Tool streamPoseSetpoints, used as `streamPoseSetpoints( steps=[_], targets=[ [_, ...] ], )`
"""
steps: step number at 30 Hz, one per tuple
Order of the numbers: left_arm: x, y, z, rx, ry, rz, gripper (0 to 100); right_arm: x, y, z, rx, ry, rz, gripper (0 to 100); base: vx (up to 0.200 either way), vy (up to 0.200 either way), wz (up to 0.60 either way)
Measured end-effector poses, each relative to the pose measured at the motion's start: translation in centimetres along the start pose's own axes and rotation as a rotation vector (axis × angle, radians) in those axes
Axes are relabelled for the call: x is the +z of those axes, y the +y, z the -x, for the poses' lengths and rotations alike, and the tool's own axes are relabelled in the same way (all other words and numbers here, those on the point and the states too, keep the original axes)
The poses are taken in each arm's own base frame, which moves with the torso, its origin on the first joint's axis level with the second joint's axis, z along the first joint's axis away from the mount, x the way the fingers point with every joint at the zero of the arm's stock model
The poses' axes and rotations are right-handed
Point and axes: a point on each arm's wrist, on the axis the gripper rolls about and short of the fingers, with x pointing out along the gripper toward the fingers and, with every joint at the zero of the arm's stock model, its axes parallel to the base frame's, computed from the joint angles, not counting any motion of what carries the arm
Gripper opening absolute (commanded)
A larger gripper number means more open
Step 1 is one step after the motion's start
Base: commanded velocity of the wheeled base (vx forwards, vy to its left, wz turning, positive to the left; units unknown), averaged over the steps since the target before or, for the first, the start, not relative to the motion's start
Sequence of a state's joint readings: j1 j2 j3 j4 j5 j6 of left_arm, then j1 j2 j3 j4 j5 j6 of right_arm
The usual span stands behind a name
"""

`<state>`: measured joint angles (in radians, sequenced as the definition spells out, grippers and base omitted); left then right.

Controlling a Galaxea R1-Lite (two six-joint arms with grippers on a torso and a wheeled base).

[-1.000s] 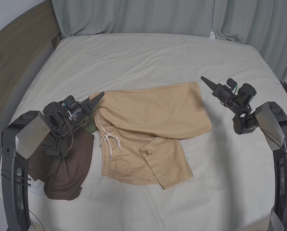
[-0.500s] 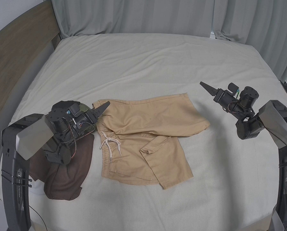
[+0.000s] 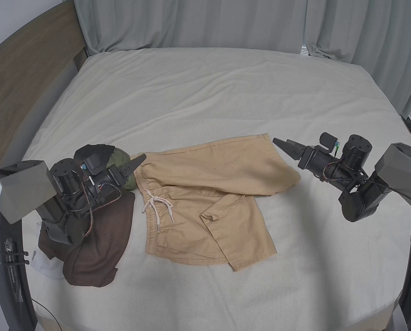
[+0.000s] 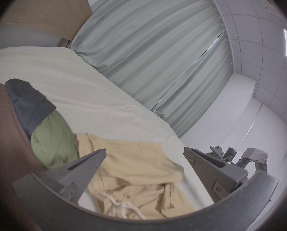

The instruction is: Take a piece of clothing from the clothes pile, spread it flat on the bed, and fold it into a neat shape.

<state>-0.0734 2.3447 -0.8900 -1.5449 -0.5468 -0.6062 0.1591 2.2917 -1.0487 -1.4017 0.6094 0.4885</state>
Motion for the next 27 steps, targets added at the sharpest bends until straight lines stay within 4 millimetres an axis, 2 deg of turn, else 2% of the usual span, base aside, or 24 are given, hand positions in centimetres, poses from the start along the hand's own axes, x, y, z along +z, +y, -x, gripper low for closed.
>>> streamPoseSetpoints(
  steps=[4,11,21,27],
  targets=[
    [-0.5,-0.9,1.9,0.016,0.052,-0.023,100,-1.8,2.3,0.5,0.024,0.065,-0.004,100,0.0,0.0,0.0],
    [-0.5,-2.5,4.0,-0.007,0.104,-0.099,100,-4.3,5.7,0.8,0.07,0.155,-0.033,100,0.0,0.0,0.0],
    [0.1,-3.3,4.6,-0.022,0.099,-0.135,100,-6.9,8.5,0.4,0.036,0.202,-0.063,100,0.0,0.0,0.0],
    [0.0,-3.3,4.7,-0.026,0.105,-0.168,100,-8.5,9.3,-0.1,0.021,0.23,-0.08,100,0.0,0.0,0.0]
  ],
)
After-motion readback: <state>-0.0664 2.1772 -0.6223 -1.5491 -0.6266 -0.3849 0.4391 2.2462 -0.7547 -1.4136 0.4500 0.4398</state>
